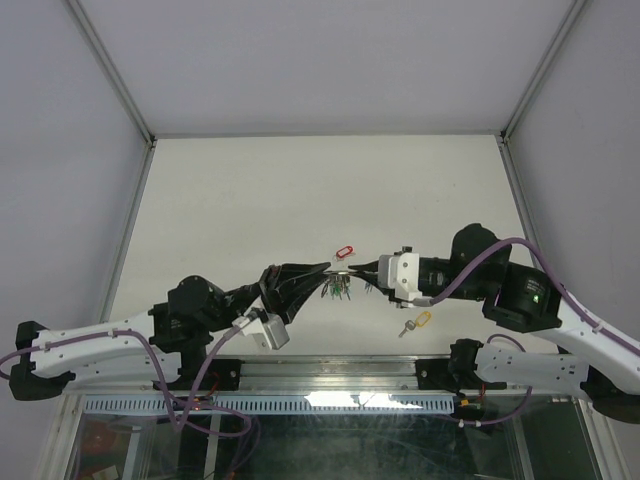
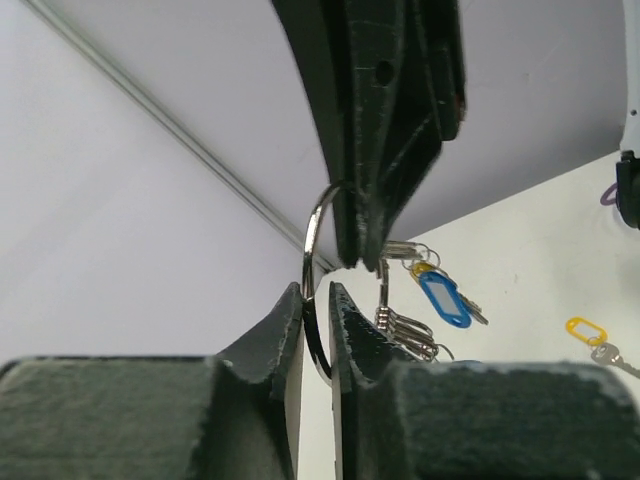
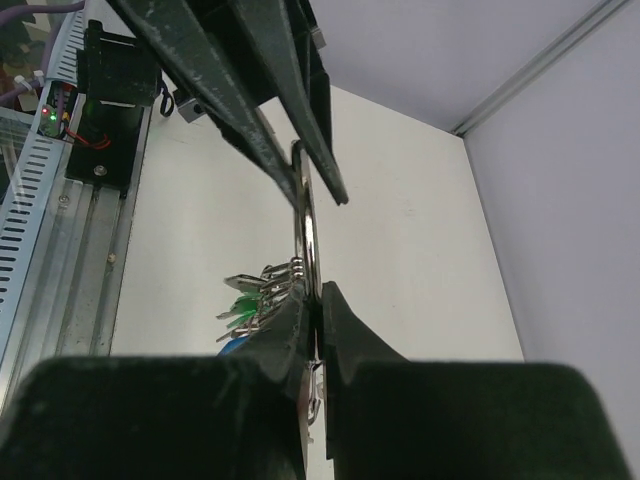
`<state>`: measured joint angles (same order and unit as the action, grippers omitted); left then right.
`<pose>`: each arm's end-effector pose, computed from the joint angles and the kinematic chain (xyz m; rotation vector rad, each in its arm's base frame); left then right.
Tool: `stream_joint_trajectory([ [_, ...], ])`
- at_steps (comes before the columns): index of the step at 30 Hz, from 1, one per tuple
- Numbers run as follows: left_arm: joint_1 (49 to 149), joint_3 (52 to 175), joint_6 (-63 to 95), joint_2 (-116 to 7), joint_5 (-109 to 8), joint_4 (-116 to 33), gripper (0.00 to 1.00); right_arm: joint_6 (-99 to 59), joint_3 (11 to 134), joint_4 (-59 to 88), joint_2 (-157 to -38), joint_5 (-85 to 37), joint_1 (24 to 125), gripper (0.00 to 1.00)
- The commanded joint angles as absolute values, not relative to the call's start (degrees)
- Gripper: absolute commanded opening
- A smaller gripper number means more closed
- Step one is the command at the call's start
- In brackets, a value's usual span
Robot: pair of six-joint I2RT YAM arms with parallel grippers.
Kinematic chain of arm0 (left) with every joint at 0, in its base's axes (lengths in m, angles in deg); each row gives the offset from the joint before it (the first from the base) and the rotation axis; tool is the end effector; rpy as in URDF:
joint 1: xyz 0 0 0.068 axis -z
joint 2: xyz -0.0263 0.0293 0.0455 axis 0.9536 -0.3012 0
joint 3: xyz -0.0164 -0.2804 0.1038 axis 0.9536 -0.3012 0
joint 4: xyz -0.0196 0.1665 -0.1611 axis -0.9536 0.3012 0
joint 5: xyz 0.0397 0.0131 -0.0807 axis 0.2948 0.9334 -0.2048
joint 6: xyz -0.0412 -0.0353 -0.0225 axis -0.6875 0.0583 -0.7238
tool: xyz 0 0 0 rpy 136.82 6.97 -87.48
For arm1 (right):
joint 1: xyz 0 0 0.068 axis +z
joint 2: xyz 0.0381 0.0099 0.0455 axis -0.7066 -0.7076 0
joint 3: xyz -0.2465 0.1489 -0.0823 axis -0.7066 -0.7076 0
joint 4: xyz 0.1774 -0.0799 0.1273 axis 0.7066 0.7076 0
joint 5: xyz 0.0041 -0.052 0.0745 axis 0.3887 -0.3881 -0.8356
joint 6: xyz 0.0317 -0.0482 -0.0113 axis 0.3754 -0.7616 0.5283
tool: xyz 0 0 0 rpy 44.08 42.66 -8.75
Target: Put the keys on the keyring
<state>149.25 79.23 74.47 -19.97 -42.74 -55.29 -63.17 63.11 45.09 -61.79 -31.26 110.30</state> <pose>0.0294 -0.1264 0.3788 1.2049 0.6354 -0.4418 0.0346 0.1024 0.4316 -1.5016 0.9662 0.6020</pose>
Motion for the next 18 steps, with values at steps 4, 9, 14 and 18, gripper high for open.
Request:
stream_joint_trajectory([
  [4,145.34,82.73,71.11,-20.76,-47.12,-54.47,0.0,-63.88,64.44,37.46,-60.72,-32.08,110.26,0.0],
  [9,144.49,83.36,70.2,-20.93,-46.51,-54.62,0.0,-62.26,62.3,34.86,-58.67,-27.55,110.26,0.31],
  [14,144.37,84.18,69.11,-21.1,-44.07,-54.6,0.0,-59.48,56.97,29.03,-53.28,-21.04,110.26,0.41],
  [18,144.38,83.66,68.18,-21.17,-41.64,-57.54,0.0,-57.11,54.35,27.98,-50.94,-20.44,110.26,0.29],
])
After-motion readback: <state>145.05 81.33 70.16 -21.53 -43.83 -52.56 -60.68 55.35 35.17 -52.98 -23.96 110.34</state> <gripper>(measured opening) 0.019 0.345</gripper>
